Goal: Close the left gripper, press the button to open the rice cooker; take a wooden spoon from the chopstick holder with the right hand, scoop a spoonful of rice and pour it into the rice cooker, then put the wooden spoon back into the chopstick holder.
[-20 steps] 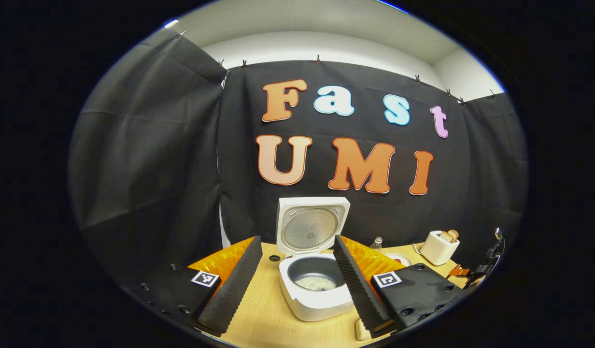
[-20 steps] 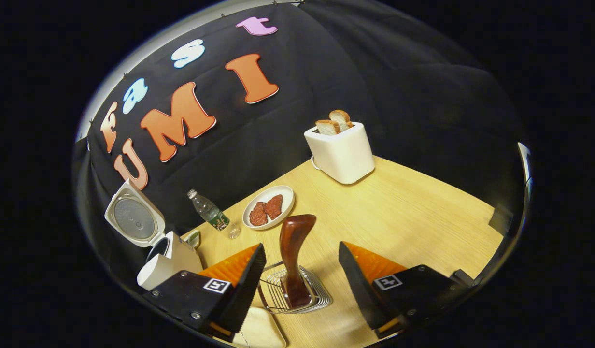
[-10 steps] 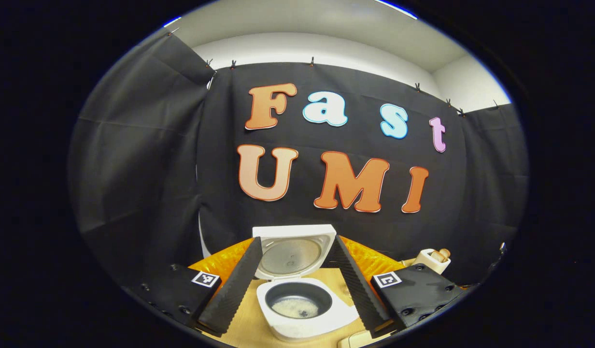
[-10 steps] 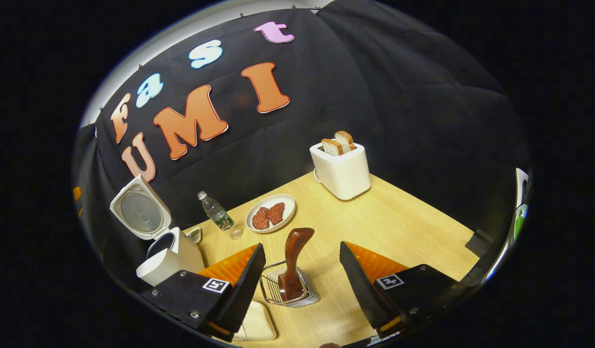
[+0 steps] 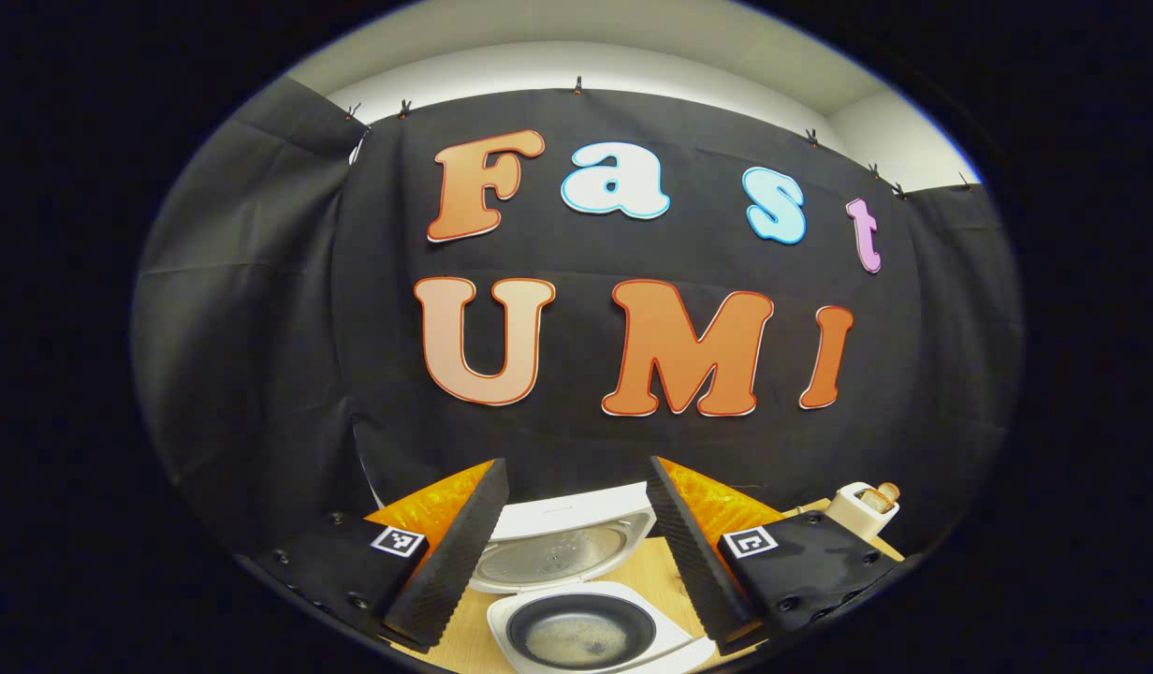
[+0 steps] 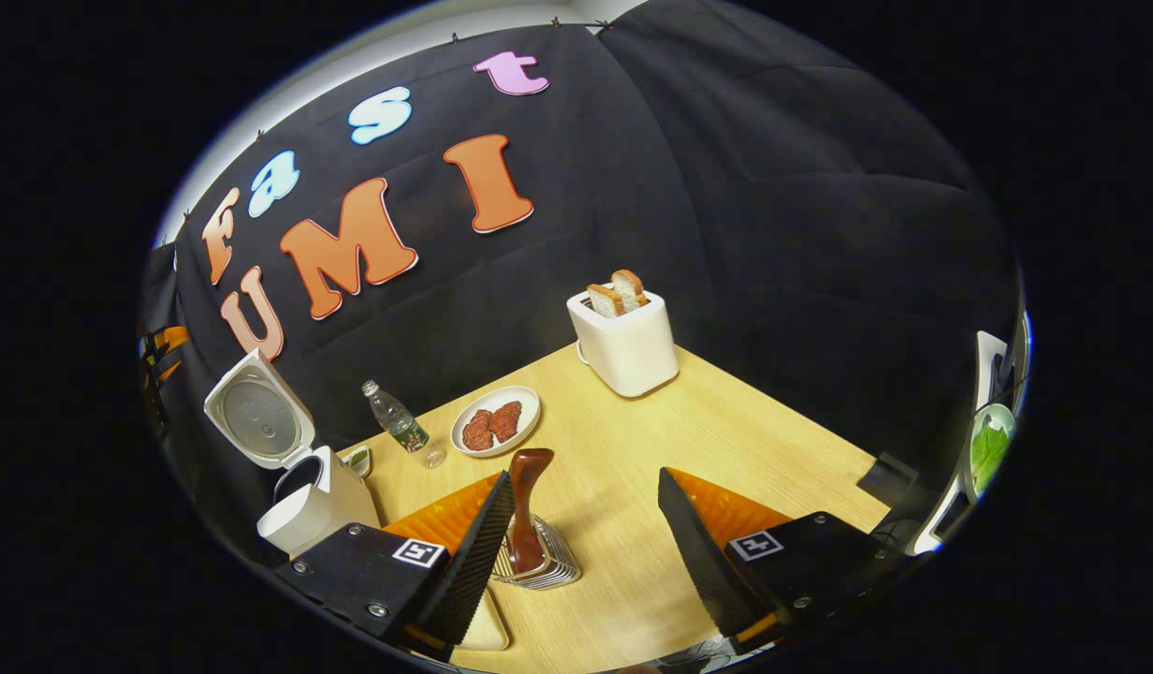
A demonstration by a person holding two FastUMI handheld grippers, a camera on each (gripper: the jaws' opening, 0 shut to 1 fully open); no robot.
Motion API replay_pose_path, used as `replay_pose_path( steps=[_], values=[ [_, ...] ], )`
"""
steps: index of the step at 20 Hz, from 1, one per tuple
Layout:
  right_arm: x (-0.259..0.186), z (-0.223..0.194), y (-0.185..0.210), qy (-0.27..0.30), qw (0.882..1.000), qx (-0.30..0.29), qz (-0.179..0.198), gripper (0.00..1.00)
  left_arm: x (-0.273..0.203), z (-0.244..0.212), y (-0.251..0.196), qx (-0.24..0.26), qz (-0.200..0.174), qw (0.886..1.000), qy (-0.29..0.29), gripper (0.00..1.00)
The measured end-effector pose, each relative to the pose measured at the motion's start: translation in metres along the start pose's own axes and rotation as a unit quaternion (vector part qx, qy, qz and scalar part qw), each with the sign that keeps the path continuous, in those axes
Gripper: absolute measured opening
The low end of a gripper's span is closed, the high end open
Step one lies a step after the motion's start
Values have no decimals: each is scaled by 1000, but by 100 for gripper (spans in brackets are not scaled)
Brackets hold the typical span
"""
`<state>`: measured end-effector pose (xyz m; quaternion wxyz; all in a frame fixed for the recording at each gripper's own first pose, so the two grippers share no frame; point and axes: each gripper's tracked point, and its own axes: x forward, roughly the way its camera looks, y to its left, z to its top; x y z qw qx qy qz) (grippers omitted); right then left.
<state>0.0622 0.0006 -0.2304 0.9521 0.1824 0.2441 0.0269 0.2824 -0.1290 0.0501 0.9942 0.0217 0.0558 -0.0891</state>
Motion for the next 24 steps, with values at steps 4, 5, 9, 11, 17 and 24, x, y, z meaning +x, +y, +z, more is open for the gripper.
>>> replay_pose_path(
  steps=[4,5,9,11,17,24],
  values=[
    [-4,7,-8,-4,1000,5,-13,94,50,-26,5,-18,8,999,33,100],
    [-3,9,-10,-4,1000,4,-16,95,61,-32,11,-13,19,999,37,100],
    [-1,9,-13,-1,1000,1,-27,94,95,-62,25,-24,39,997,68,100],
    [-1,7,-9,2,1000,1,-23,95,104,-77,29,-33,43,995,88,100],
    [-6,10,9,-1,1000,-18,-12,94,97,-91,30,-28,32,993,106,100],
    [-28,49,44,-49,997,-65,12,95,26,-118,-2,-22,-5,990,136,100]
  ],
)
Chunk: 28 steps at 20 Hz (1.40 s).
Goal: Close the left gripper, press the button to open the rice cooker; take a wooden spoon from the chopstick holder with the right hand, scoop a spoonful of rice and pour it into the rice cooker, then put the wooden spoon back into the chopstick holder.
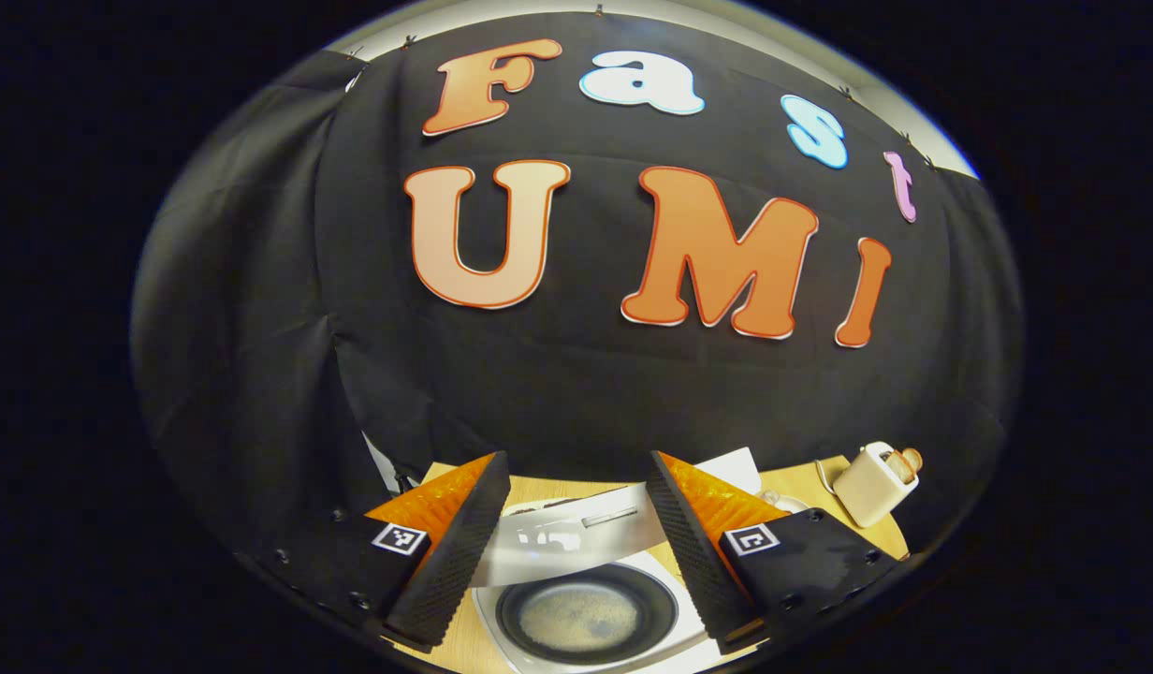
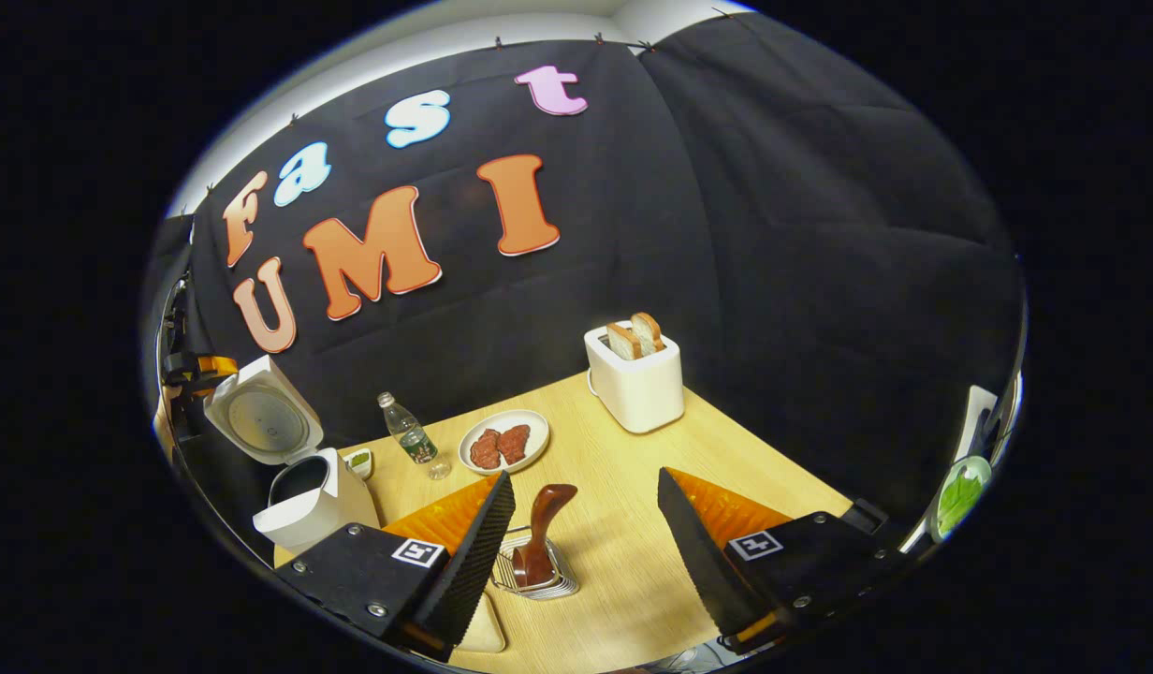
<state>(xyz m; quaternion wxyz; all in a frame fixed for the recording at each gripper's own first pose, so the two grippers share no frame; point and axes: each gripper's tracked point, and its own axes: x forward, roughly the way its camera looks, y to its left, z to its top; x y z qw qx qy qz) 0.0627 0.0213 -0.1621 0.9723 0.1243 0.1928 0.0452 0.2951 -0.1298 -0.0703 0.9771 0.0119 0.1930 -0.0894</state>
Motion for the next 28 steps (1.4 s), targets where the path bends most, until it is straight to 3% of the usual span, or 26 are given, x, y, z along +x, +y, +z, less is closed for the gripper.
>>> replay_pose_path(
  steps=[5,9,14,23,28],
  values=[
    [-12,16,13,-22,999,-35,13,95,-39,-57,-23,-2,-17,1000,22,100],
    [-18,-5,27,-5,999,-30,34,95,-54,-112,-41,-59,-53,995,60,100],
    [-24,-21,32,12,998,-41,38,95,-52,-162,-30,-56,-36,995,78,100],
    [-34,-51,24,52,997,-36,31,95,-29,-211,-38,-29,-8,996,85,100],
    [-33,-52,19,56,998,-28,28,95,-18,-226,-42,32,-9,995,91,100]
  ],
)
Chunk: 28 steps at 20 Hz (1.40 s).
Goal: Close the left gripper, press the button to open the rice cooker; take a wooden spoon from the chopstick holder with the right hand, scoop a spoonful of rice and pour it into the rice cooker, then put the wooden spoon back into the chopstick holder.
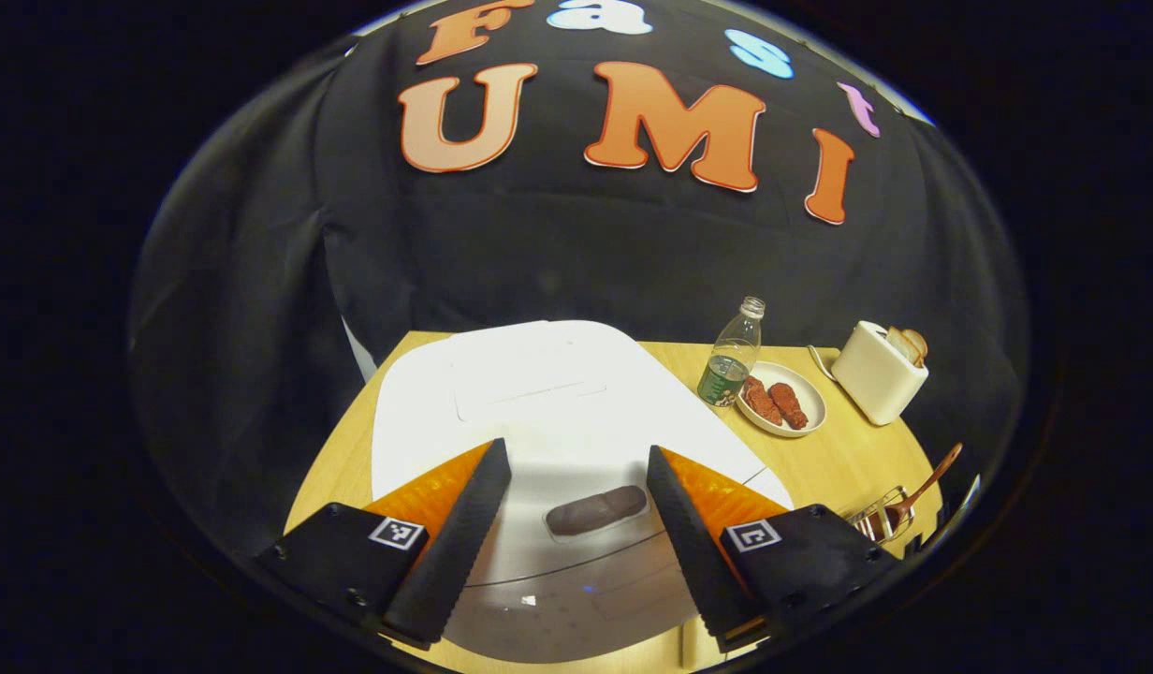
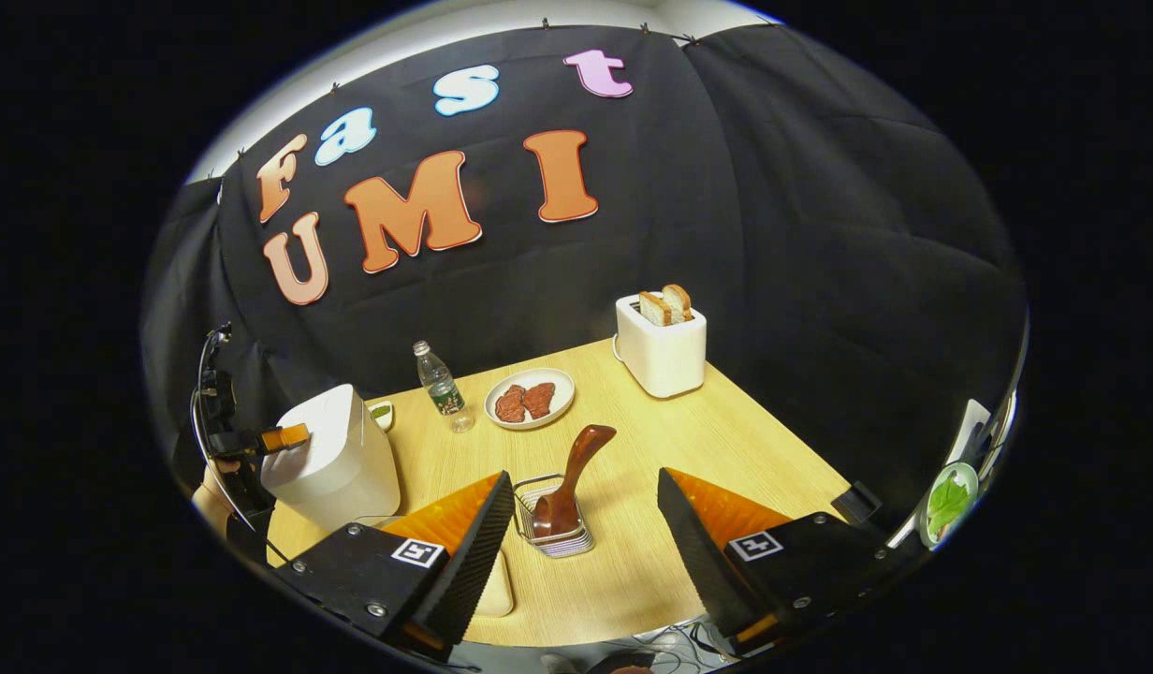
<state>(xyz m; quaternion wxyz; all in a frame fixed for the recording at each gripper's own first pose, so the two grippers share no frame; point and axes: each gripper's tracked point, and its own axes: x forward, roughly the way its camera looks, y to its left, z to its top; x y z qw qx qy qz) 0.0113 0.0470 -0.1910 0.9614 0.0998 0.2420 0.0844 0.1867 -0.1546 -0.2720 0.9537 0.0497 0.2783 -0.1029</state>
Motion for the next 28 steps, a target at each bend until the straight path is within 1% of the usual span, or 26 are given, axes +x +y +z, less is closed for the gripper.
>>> replay_pose_path(
  steps=[2,5,8,9,13,14,16,18,21,23,24,26,28],
  values=[
    [1,1,0,-1,1000,2,0,95,3,5,0,-8,-2,1000,4,100],
    [-1,0,-1,-5,1000,11,3,95,4,5,-1,-5,-7,1000,4,100],
    [-4,0,-3,-6,1000,15,4,95,3,10,-1,17,-6,1000,-2,100],
    [-4,-1,-5,-7,1000,15,1,95,3,12,-2,18,-7,1000,0,100],
    [-10,0,-9,-9,1000,23,1,95,-4,24,1,-6,3,1000,-6,100],
    [-11,1,-9,-11,1000,24,0,95,-12,35,3,-15,2,1000,-21,99],
    [-14,9,-6,-21,1000,18,2,95,-41,67,10,-32,-2,998,-62,100],
    [-16,21,-4,-36,999,10,1,95,-81,102,20,-38,-5,993,-112,100],
    [-19,43,4,-61,998,2,6,95,-146,149,40,-45,-3,984,-174,100],
    [-24,59,12,-79,997,-4,11,95,-190,170,56,-50,5,976,-211,99],
    [-26,68,15,-89,996,-8,12,95,-210,178,65,-49,10,973,-225,100],
    [-33,87,22,-110,994,-17,17,95,-249,188,88,-37,34,966,-252,99],
    [-39,105,28,-131,991,-26,20,95,-287,183,108,-30,54,964,-260,99]
  ],
)
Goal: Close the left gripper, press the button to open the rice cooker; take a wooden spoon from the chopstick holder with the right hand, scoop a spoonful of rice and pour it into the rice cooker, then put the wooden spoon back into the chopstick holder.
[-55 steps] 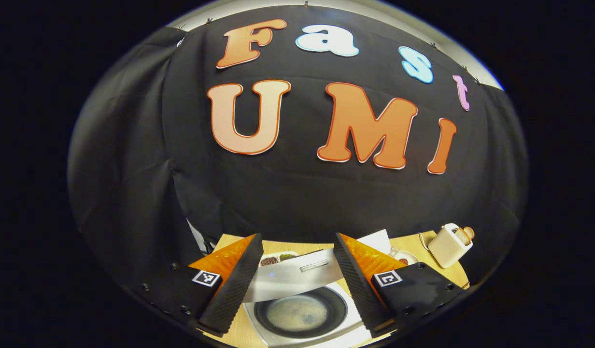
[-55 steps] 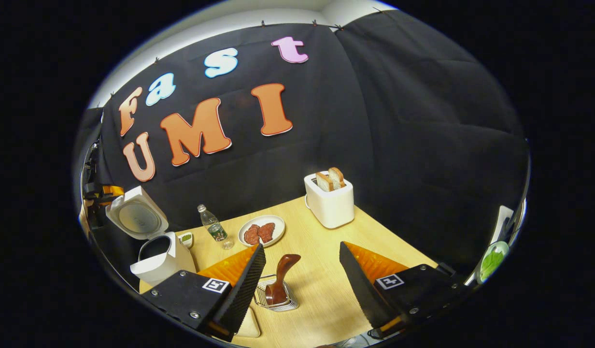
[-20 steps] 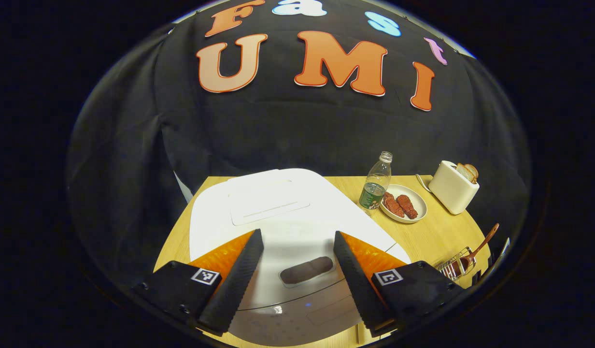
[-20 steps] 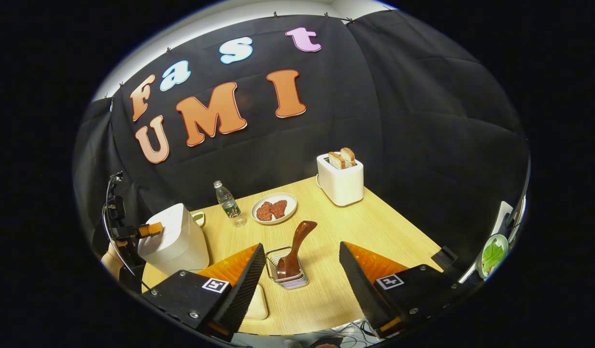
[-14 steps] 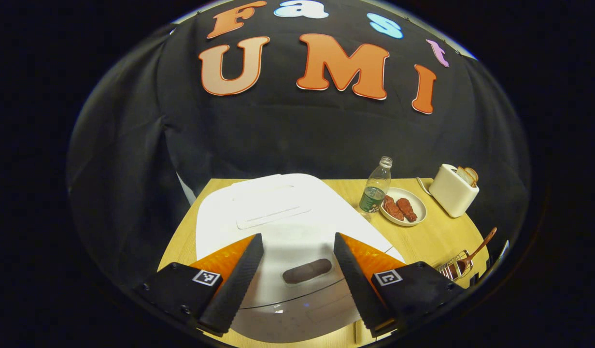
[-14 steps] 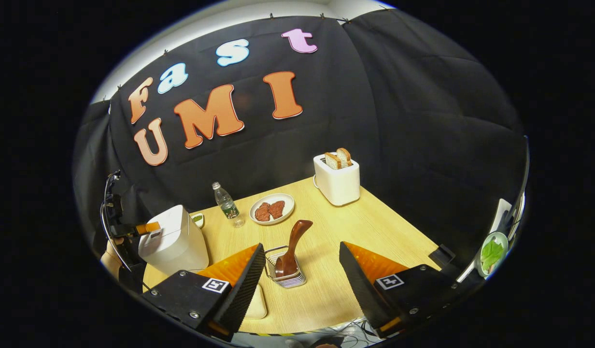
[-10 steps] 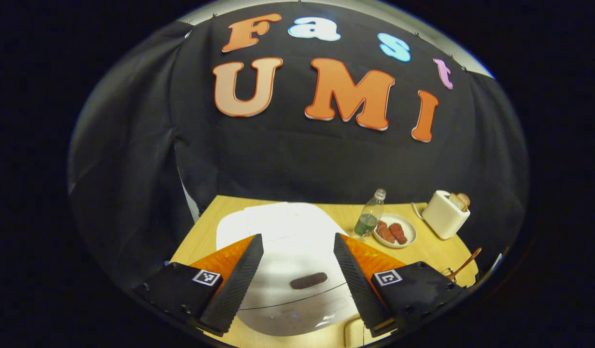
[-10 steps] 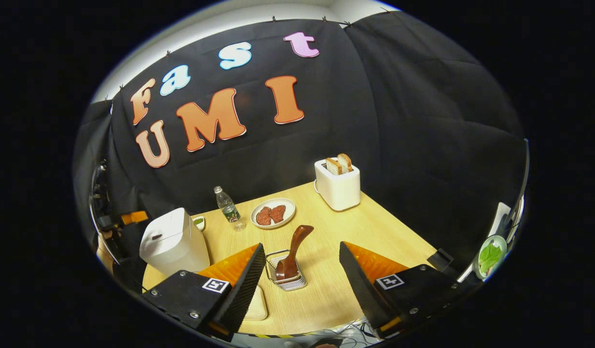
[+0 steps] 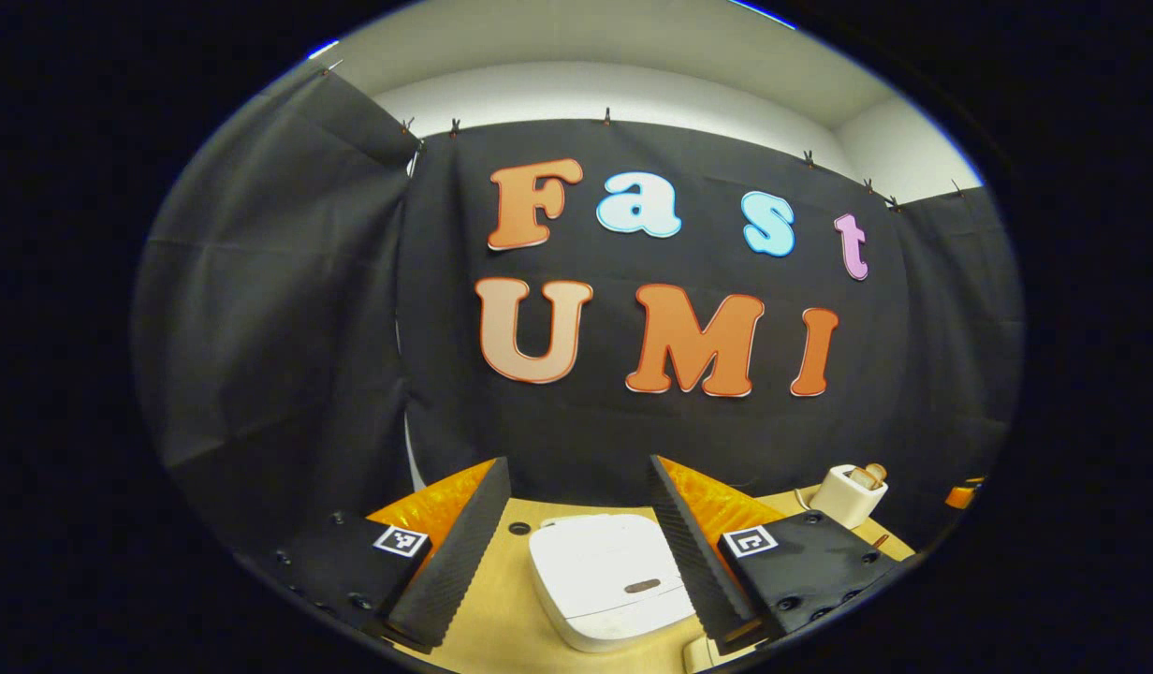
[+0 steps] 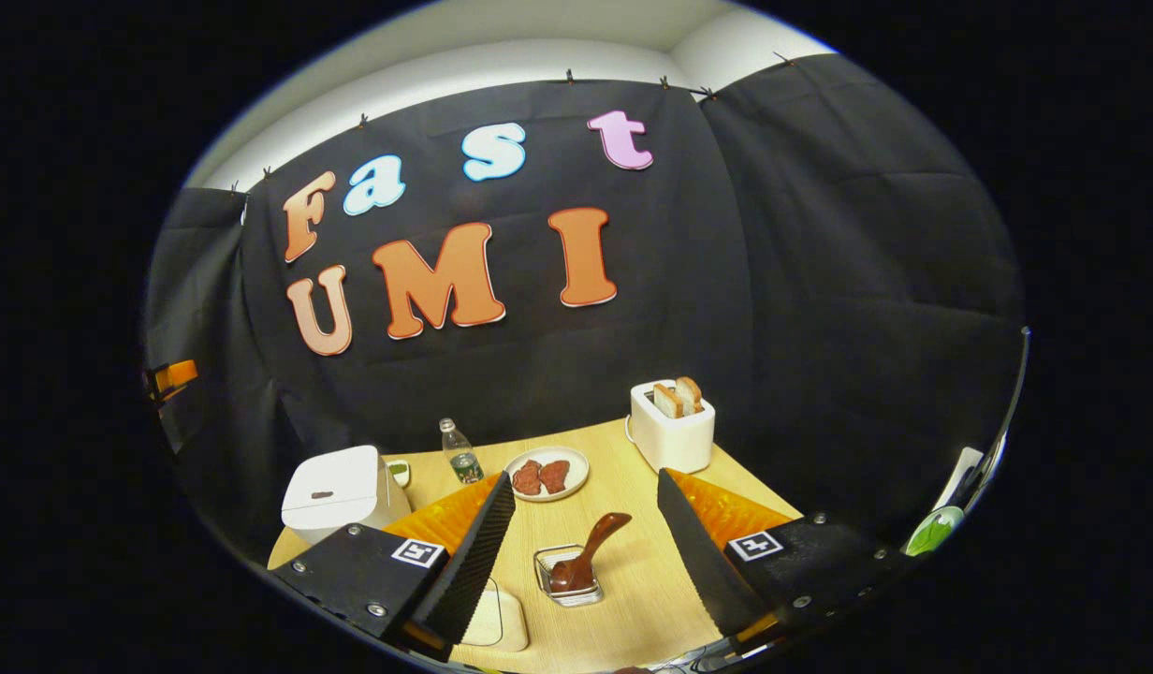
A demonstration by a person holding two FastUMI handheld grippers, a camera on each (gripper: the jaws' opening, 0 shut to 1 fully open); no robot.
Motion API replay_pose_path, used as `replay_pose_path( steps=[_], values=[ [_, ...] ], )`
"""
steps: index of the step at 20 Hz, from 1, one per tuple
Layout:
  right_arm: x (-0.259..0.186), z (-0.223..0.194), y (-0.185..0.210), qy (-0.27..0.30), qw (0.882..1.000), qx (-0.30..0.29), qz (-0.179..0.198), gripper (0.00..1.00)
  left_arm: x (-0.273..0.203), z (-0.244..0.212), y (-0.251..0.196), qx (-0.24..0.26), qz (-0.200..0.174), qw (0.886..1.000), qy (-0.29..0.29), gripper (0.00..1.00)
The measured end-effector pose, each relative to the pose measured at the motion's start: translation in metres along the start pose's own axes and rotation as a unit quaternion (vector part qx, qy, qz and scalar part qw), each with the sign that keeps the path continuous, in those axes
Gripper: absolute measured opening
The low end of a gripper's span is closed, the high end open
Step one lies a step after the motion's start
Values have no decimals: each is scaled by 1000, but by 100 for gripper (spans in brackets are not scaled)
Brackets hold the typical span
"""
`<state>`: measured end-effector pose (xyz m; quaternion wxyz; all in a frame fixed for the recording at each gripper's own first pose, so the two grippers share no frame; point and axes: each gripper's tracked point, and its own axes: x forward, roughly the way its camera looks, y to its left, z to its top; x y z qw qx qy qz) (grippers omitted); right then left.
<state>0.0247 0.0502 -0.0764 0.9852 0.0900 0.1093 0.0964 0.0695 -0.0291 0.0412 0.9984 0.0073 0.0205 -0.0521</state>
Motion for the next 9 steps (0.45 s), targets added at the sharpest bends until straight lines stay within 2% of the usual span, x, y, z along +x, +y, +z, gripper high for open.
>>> replay_pose_path(
  steps=[6,7,9],
  values=[
    [-13,49,15,-59,998,-31,6,95,-64,17,28,-26,20,999,-14,100],
    [-17,53,20,-64,997,-30,12,100,-69,18,32,-27,24,999,-16,100],
    [-24,56,20,-71,997,-30,16,100,-79,20,40,-27,27,999,-18,97]
  ],
)
